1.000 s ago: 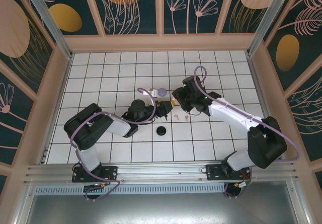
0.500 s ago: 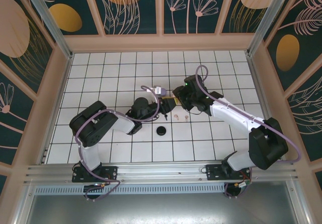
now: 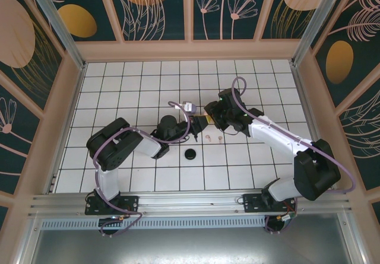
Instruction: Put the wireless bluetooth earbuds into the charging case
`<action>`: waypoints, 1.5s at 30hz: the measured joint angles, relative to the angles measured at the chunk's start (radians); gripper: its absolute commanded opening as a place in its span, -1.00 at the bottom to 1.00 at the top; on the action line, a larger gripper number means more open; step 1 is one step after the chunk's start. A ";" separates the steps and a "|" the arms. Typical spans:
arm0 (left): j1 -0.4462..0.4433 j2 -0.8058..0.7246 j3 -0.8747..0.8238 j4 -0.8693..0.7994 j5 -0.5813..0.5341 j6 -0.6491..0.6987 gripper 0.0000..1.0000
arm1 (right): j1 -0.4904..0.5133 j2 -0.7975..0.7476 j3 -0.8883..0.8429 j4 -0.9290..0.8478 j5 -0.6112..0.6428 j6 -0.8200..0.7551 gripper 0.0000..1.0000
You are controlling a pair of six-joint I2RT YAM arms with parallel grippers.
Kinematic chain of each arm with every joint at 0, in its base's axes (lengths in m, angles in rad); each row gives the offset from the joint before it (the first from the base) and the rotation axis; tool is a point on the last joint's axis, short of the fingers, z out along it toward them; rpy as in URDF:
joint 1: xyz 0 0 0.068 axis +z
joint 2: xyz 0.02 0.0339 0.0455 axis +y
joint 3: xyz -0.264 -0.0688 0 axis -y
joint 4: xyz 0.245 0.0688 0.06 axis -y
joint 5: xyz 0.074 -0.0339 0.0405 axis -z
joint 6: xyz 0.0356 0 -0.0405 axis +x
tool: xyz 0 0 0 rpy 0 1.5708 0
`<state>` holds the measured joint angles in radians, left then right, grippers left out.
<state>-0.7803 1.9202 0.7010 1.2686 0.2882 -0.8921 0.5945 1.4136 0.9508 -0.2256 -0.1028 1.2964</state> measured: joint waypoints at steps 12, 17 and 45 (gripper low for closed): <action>-0.001 0.002 0.000 0.016 -0.004 -0.034 -1.00 | -0.014 -0.021 0.000 0.001 -0.005 -0.025 0.53; -0.001 -0.005 -0.011 0.014 -0.008 -0.057 -1.00 | -0.046 -0.086 0.003 -0.027 -0.003 -0.070 0.57; 0.079 -0.365 0.003 -0.581 0.359 0.238 -1.00 | -0.124 -0.513 -0.459 0.389 -0.299 -0.731 0.61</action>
<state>-0.7017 1.5547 0.7040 0.6880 0.6476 -0.6540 0.4709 0.9005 0.4919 0.1631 -0.4015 0.5659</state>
